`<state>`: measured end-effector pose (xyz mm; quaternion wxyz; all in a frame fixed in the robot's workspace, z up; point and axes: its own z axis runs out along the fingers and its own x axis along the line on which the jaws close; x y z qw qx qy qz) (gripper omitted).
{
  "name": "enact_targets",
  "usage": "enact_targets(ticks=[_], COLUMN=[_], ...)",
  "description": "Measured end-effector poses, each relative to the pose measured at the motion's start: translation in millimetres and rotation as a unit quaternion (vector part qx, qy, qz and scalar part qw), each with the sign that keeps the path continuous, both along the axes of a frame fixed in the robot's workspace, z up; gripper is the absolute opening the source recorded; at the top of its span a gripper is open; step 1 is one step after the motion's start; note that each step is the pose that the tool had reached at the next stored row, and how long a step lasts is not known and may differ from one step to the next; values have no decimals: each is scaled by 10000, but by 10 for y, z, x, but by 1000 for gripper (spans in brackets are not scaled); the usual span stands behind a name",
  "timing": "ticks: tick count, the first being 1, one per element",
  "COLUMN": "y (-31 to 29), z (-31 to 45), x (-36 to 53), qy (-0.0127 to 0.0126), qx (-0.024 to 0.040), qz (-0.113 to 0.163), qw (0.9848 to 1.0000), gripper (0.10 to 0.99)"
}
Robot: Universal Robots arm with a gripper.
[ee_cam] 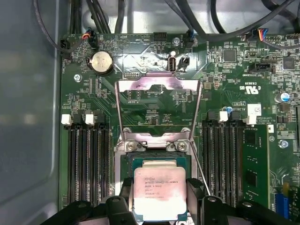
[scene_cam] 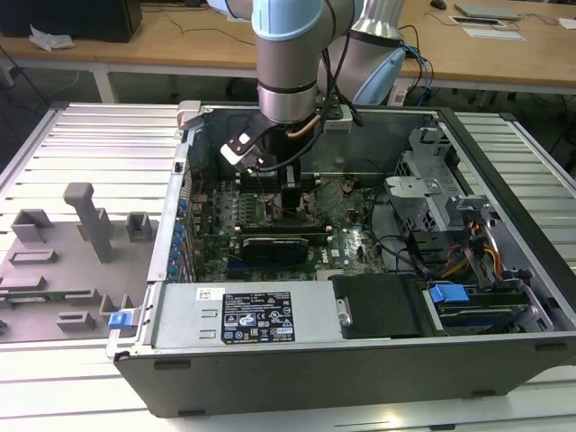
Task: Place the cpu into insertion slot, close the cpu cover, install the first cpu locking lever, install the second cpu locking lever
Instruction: 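Place the cpu into insertion slot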
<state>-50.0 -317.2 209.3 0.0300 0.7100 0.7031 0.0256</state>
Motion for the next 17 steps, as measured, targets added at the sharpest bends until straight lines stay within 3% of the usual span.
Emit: enact_targets(ticks=[7,17], y=[25,27], z=[-80,-103], x=[0,-3], qy=[2,2], qx=[0,0], qz=[1,0], qw=[10000,10000], gripper=[541,541])
